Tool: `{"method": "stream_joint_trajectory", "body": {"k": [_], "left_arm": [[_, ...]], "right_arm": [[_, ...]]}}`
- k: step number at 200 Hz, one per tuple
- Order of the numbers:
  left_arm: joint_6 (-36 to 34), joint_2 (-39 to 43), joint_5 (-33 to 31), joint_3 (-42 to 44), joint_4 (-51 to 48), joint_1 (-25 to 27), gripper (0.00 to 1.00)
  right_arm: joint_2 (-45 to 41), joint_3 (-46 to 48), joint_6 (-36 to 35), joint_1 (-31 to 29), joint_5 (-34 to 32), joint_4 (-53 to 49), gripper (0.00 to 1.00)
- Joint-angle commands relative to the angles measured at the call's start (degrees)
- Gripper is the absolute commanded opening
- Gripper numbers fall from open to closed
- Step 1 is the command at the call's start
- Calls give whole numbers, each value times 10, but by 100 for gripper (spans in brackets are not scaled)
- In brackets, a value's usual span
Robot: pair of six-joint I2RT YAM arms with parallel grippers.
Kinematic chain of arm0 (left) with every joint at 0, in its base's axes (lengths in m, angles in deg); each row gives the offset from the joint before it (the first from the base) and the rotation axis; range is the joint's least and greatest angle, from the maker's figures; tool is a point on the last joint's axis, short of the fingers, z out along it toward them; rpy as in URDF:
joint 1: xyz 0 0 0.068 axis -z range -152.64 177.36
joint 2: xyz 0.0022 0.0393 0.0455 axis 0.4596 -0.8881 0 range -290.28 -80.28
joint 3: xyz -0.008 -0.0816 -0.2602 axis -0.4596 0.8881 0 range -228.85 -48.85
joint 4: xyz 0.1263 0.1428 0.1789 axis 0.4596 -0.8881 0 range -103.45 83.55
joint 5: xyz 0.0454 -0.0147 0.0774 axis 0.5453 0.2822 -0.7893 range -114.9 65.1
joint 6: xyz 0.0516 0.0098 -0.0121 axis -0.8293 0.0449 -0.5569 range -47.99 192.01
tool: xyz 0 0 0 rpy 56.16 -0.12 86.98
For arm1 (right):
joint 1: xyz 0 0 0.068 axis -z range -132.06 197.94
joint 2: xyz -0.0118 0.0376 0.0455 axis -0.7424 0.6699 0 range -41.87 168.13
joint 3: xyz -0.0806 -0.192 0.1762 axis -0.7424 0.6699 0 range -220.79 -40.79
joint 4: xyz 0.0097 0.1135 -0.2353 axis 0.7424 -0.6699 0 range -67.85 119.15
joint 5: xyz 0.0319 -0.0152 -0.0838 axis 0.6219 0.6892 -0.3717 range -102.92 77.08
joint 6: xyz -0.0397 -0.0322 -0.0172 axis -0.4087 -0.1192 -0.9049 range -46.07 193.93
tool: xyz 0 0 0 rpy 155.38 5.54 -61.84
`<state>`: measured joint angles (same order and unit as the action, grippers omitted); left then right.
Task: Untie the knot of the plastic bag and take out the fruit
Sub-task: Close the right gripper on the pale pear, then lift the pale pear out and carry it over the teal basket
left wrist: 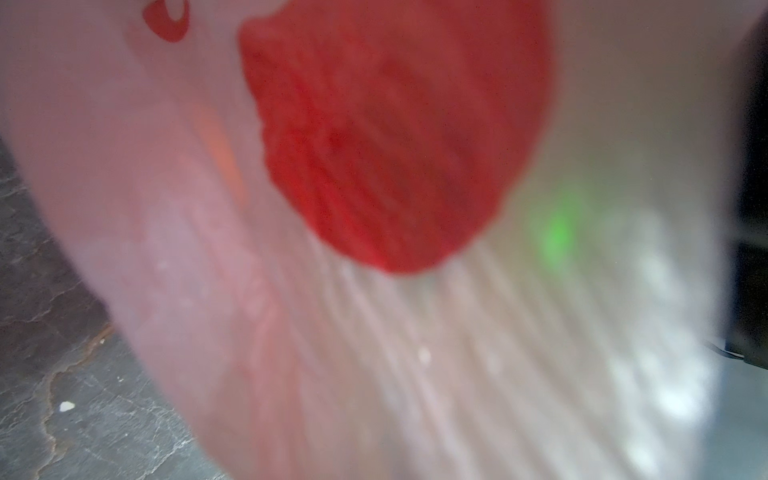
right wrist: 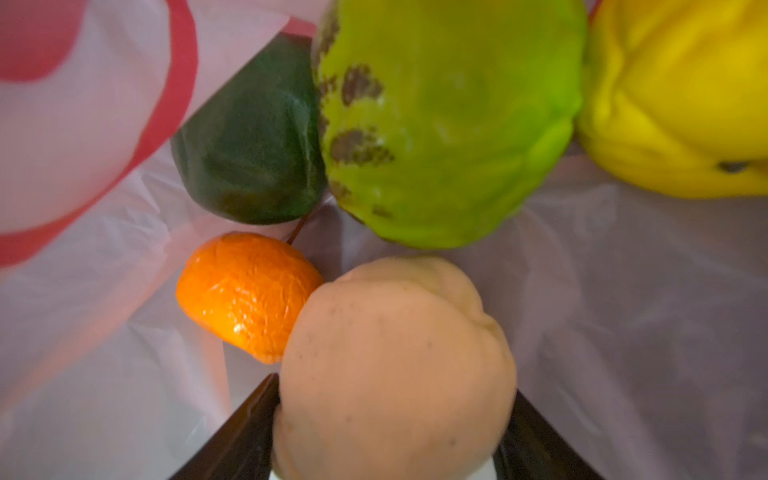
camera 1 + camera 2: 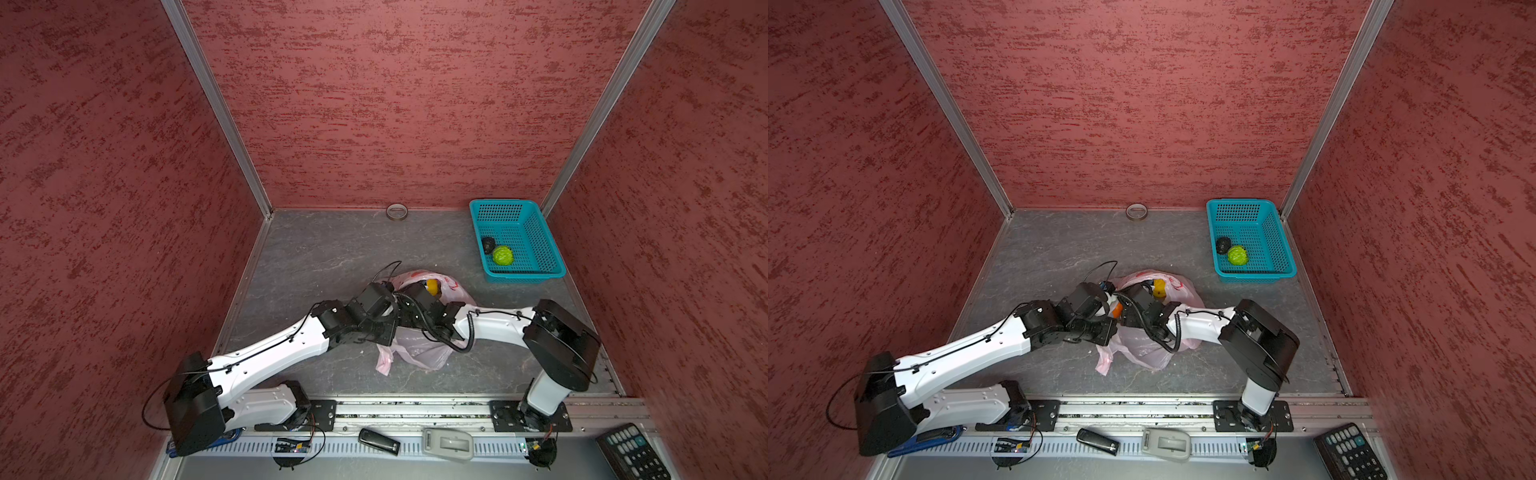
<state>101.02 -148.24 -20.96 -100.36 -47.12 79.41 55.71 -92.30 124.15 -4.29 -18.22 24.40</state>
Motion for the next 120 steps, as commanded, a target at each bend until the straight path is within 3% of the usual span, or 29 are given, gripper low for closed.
{"method": "stream_joint_trajectory", "body": {"k": [1, 45, 120], "left_arm": [[-9, 4, -8, -23, 26, 5, 0], [-2, -8, -14, -47, 38, 0, 0], [-1, -13, -8, -41, 52, -2, 0]], "right_arm": [[-40, 12, -7, -1, 15, -32, 58], [-97, 30, -34, -18, 31, -93, 58], [-218, 7, -40, -30, -17, -217, 57]]}}
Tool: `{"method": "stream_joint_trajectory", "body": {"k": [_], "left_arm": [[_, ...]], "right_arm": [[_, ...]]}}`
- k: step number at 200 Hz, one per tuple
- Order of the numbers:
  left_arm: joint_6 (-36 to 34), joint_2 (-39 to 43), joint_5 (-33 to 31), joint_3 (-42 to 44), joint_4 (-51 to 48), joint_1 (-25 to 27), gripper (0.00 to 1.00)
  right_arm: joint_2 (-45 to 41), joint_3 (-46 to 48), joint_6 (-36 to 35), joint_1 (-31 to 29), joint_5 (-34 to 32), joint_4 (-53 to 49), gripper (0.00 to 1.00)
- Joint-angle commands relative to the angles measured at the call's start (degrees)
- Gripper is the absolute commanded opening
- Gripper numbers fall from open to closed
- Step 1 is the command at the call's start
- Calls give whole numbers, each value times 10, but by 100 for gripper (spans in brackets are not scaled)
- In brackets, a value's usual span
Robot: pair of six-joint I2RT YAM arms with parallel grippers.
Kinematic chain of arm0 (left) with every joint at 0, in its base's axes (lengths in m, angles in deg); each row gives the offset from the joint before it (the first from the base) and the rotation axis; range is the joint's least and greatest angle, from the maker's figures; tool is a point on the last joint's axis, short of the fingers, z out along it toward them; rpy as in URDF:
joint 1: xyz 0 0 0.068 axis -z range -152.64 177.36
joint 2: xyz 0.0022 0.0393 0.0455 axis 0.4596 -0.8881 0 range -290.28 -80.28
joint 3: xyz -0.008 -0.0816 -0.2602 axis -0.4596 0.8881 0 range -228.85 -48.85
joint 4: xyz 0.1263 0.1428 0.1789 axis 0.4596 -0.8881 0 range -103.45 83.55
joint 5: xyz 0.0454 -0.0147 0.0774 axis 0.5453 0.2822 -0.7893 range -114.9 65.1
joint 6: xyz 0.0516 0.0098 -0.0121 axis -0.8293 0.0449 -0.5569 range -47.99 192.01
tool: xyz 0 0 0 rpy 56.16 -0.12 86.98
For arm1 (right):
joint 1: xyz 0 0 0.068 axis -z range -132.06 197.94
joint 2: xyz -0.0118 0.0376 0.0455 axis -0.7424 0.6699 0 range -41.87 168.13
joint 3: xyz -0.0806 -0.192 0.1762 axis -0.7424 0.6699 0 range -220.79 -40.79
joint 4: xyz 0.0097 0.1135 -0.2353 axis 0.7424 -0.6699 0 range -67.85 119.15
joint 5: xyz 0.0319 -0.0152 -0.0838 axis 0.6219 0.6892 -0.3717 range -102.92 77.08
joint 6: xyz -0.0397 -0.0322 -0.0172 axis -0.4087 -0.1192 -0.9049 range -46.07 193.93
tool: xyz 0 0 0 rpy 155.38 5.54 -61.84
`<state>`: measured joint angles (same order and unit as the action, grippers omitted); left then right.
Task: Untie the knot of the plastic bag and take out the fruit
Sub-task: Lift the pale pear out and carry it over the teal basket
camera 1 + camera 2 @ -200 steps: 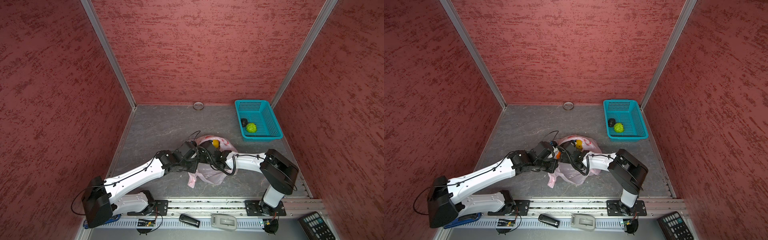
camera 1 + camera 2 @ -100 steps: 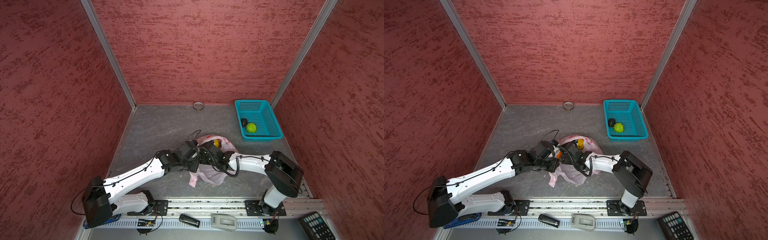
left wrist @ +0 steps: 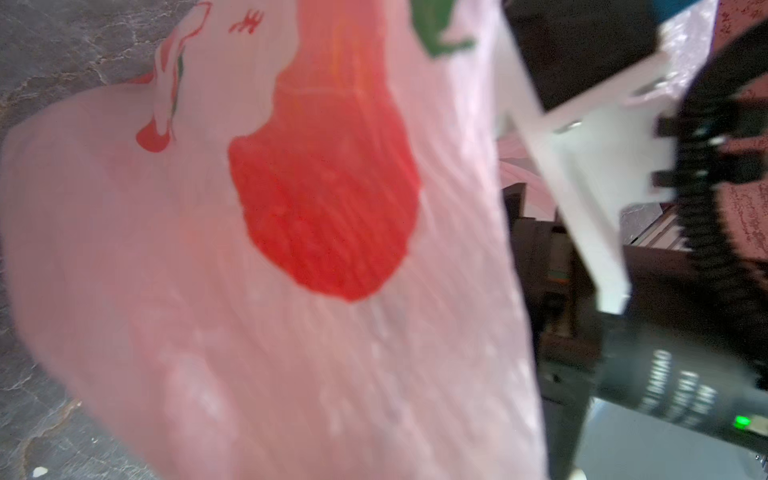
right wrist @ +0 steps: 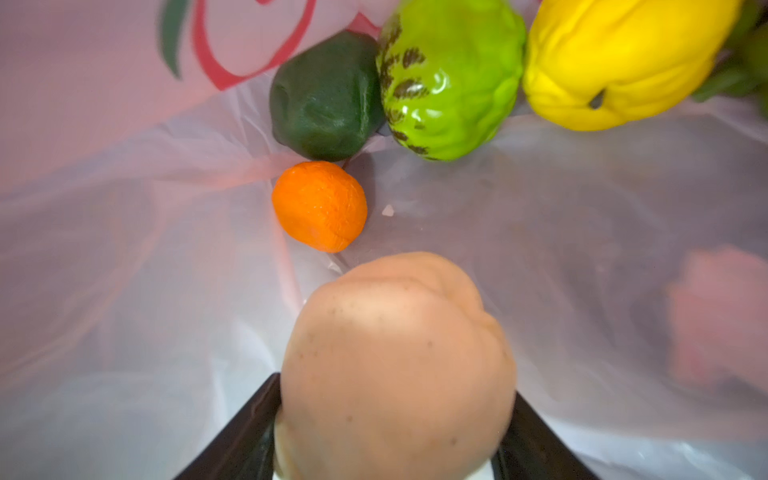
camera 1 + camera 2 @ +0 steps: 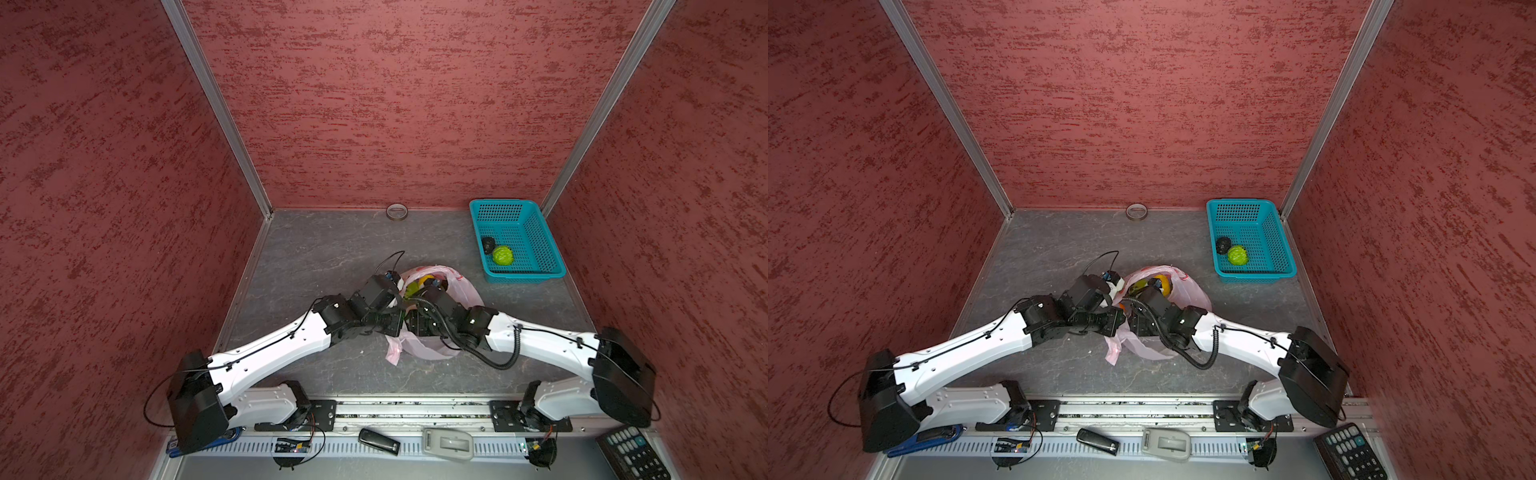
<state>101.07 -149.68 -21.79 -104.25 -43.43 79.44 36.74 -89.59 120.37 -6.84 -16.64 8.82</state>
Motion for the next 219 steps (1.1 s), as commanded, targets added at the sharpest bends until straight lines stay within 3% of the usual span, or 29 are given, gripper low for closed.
{"method": "stream_joint_trajectory", "body": {"k": [1, 124, 159, 219], "left_arm": [[-1, 1, 0, -2, 15, -2, 0], [13, 16, -11, 24, 26, 1, 0], [12, 17, -13, 26, 30, 1, 0], [5, 21, -7, 26, 30, 3, 0]], "right_arm": [[-31, -21, -2, -4, -34, -65, 57], [-151, -143, -19, 21, -131, -248, 57], [-182, -153, -62, 109, -136, -254, 57], [-171, -141, -186, 336, -99, -180, 58]]}}
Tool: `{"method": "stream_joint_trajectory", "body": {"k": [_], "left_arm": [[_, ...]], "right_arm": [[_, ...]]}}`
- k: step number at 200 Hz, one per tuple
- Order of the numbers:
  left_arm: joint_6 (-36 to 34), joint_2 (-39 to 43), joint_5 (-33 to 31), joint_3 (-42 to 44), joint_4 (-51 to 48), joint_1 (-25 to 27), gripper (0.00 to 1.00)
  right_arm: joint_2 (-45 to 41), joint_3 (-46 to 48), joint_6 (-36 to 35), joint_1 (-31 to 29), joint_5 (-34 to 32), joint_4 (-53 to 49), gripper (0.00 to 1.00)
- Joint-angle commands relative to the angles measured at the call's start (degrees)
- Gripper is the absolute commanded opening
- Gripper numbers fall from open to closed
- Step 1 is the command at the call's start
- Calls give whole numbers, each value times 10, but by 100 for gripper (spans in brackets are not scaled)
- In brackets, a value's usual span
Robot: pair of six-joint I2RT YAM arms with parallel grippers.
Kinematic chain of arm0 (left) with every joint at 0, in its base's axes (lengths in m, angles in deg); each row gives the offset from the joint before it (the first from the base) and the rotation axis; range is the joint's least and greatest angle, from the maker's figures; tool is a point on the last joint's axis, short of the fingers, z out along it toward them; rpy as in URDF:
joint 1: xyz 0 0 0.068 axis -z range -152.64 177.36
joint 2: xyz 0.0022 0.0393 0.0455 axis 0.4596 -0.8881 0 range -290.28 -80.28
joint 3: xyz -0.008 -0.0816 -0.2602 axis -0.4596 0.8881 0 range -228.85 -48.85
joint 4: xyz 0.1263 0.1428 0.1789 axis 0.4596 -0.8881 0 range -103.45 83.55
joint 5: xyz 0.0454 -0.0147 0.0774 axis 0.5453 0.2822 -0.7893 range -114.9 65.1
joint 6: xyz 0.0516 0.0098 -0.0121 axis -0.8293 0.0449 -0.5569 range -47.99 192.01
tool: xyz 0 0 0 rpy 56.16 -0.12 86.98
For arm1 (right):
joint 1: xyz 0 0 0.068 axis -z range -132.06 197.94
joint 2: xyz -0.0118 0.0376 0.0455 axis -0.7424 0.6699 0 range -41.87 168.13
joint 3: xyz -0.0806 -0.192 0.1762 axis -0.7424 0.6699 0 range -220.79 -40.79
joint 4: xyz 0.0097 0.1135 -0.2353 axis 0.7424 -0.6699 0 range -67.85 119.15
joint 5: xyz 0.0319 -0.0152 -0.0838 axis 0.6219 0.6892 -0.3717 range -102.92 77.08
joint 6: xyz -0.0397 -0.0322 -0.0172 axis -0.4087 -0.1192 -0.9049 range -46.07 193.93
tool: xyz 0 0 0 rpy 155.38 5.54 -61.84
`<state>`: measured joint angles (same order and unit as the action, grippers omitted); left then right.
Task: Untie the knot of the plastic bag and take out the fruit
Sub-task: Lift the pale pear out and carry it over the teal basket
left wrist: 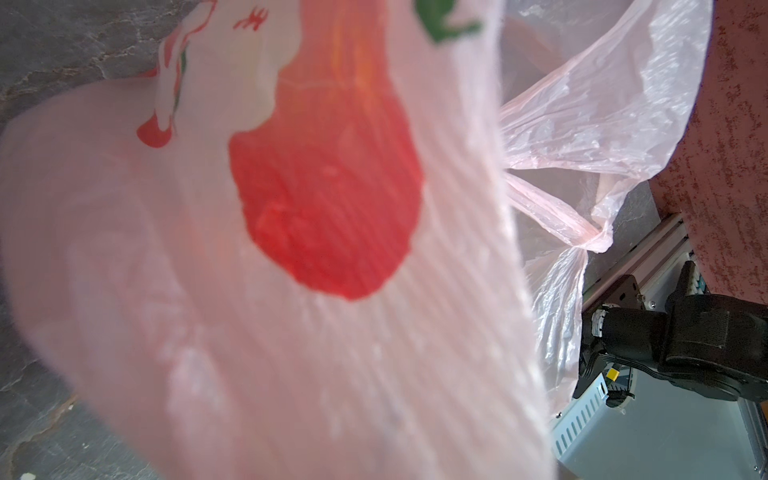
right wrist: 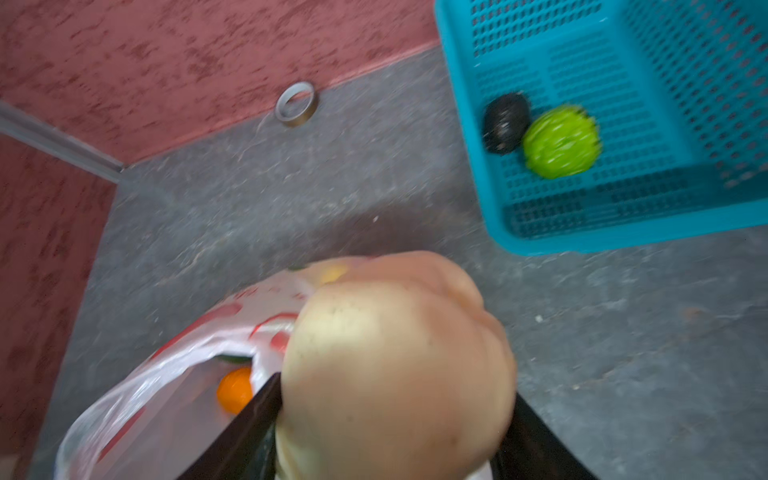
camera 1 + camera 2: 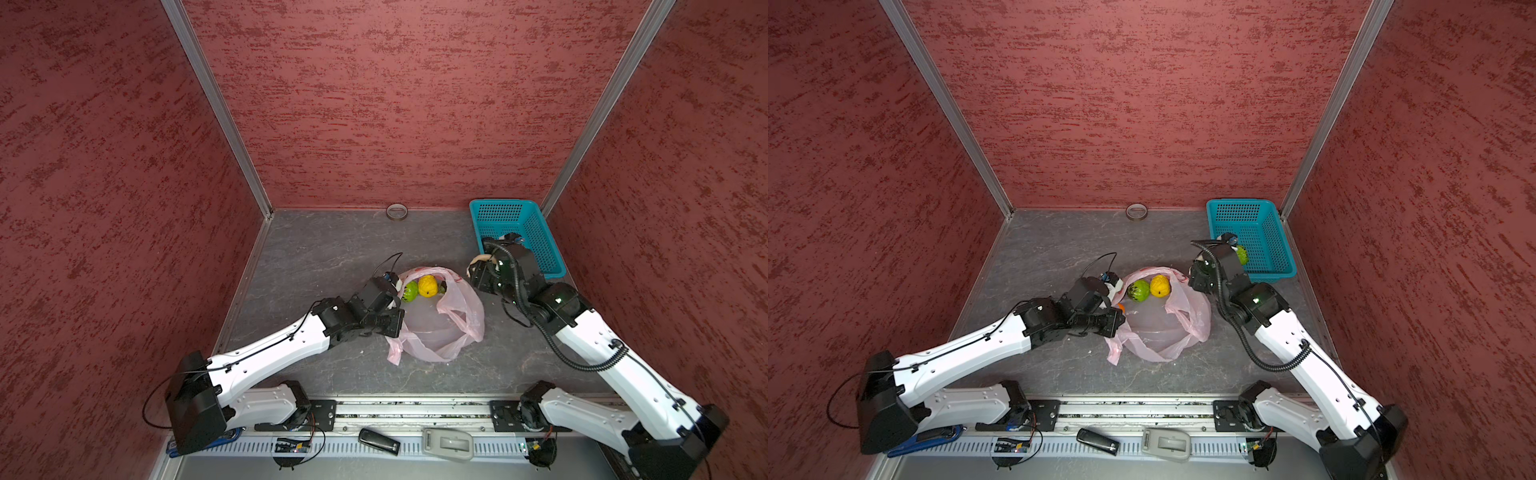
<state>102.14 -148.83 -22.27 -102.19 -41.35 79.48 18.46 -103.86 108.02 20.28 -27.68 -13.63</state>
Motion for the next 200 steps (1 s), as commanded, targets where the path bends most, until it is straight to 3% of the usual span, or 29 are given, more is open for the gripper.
{"method": "stream_joint_trajectory", "body": {"k": [1, 48, 96, 144, 200], "left_arm": [[-5, 12, -3, 6, 9, 3, 0], [-2, 18, -3, 9, 5, 4, 0], [-2, 19, -6, 8, 2, 5, 0], [-5, 10, -5, -6, 2, 5, 0], [-8, 7, -5, -10, 3, 5, 0]], "right_arm": [[13, 2, -64, 67, 12, 46, 58], [121, 10, -93, 188, 28, 177, 58], [275, -22, -107, 256, 21, 266, 60], [382, -68, -101, 326, 42, 272, 60], [439, -111, -92, 347, 40, 236, 66]]}}
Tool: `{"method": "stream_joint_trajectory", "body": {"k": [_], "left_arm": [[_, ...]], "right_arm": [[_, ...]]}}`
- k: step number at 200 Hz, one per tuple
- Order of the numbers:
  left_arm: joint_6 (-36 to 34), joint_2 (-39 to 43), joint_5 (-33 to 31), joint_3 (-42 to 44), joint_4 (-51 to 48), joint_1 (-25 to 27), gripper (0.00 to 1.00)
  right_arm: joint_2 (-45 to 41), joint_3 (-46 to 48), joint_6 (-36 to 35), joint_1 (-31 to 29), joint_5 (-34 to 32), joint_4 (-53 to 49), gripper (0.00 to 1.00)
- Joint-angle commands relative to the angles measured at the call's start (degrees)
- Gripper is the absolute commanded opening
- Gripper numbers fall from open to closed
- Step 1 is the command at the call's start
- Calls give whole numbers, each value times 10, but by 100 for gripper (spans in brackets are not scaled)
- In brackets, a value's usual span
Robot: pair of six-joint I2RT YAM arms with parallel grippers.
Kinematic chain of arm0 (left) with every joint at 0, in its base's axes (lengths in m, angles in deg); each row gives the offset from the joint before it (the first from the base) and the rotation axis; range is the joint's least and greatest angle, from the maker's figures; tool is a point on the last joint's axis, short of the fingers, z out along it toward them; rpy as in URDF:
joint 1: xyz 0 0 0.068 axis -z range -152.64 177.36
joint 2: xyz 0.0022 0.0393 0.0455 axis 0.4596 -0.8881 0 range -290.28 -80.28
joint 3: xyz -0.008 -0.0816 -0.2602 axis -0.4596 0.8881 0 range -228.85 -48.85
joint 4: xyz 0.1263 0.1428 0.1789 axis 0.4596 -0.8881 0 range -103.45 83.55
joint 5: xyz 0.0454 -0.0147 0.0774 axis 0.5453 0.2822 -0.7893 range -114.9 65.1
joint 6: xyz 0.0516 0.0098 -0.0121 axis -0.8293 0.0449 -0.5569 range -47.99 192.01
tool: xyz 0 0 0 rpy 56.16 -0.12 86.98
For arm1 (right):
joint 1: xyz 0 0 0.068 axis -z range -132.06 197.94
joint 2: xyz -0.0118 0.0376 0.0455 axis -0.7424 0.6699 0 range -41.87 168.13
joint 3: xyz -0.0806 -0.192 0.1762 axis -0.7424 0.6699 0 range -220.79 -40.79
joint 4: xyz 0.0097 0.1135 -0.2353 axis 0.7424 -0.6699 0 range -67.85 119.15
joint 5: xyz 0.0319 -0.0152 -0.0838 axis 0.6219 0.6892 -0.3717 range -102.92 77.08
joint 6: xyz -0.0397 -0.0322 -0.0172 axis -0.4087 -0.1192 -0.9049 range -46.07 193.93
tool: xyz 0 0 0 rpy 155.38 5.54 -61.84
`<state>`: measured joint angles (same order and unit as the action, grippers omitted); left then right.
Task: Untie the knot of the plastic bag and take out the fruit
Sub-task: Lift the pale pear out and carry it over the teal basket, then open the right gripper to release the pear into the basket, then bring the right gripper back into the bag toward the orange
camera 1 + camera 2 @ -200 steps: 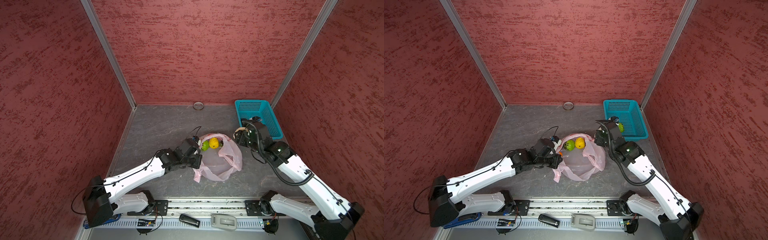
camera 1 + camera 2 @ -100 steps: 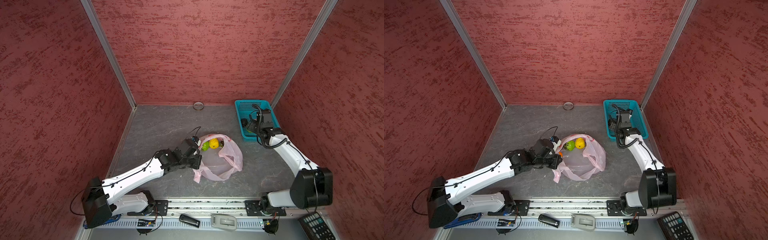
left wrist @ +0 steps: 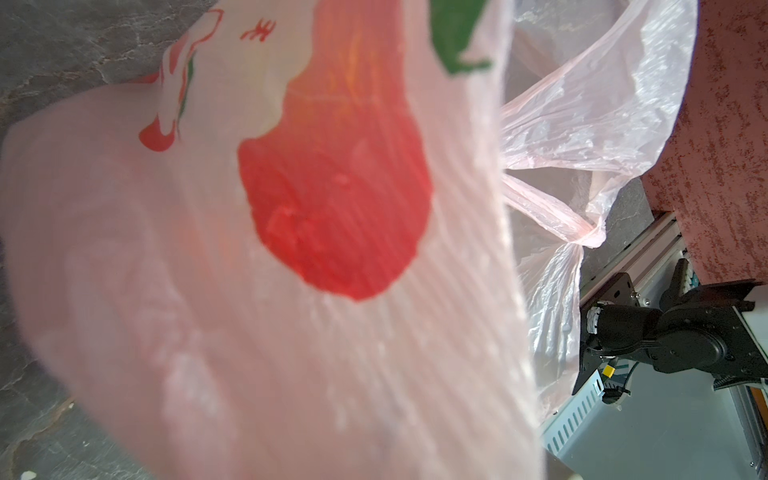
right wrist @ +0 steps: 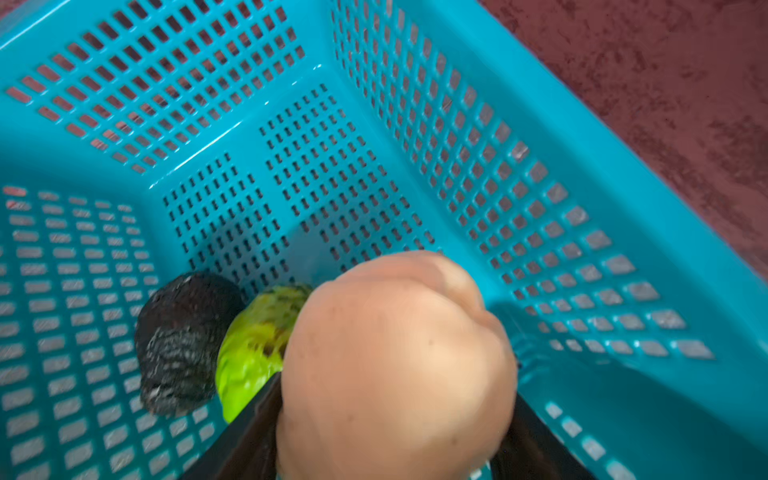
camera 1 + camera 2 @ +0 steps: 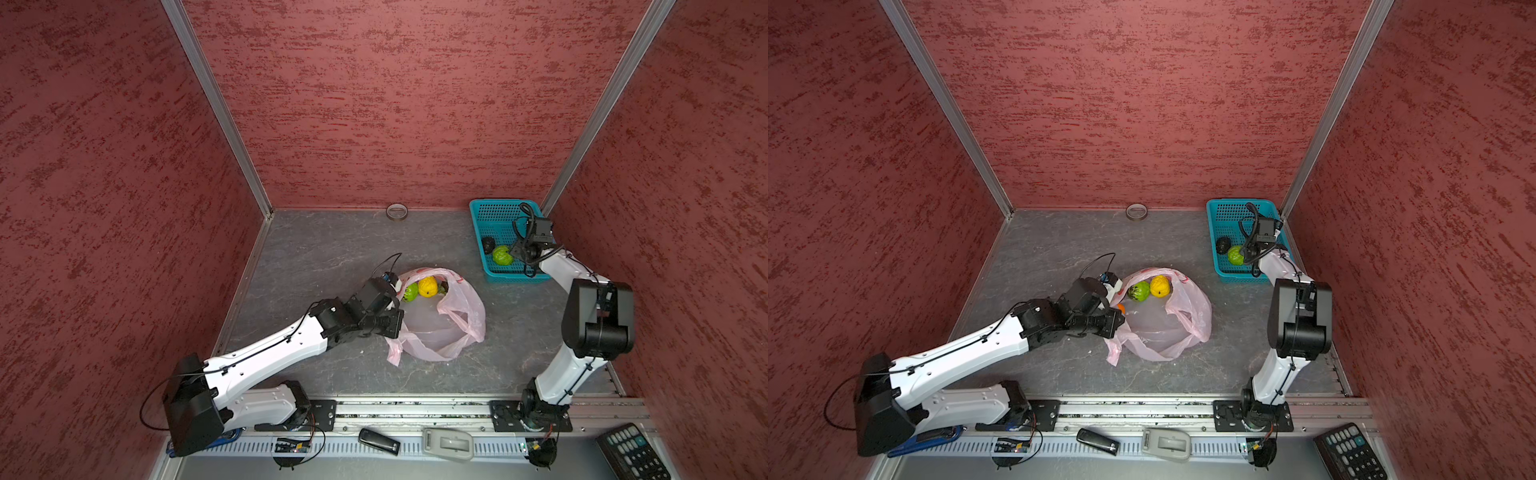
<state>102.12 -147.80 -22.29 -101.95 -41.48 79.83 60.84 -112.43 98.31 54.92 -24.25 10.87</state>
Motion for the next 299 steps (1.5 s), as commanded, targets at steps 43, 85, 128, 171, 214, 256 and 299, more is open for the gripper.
{"method": "stream_joint_trajectory", "body": {"k": [43, 85, 128, 171, 214, 256, 299], "left_arm": [[-7, -2, -4, -7, 7, 1, 0], [-6, 3, -3, -4, 6, 1, 0], [-8, 7, -4, -2, 1, 2, 0], [-5, 22, -9, 5, -10, 2, 0], [-2, 32, -15, 12, -21, 2, 0], [-1, 37, -20, 16, -25, 3, 0], [7, 41, -26, 19, -31, 2, 0]], "right_arm": [[19, -51, -17, 1, 7, -42, 98], [-6, -39, -31, 1, -2, -37, 99], [-21, -42, -18, 1, 57, -45, 99], [-107, -6, -33, -20, 113, -30, 99], [-178, 7, -40, -85, 164, -89, 99], [-278, 41, -1, -196, 181, -127, 99], [-332, 40, 47, -323, 174, -190, 99]]}}
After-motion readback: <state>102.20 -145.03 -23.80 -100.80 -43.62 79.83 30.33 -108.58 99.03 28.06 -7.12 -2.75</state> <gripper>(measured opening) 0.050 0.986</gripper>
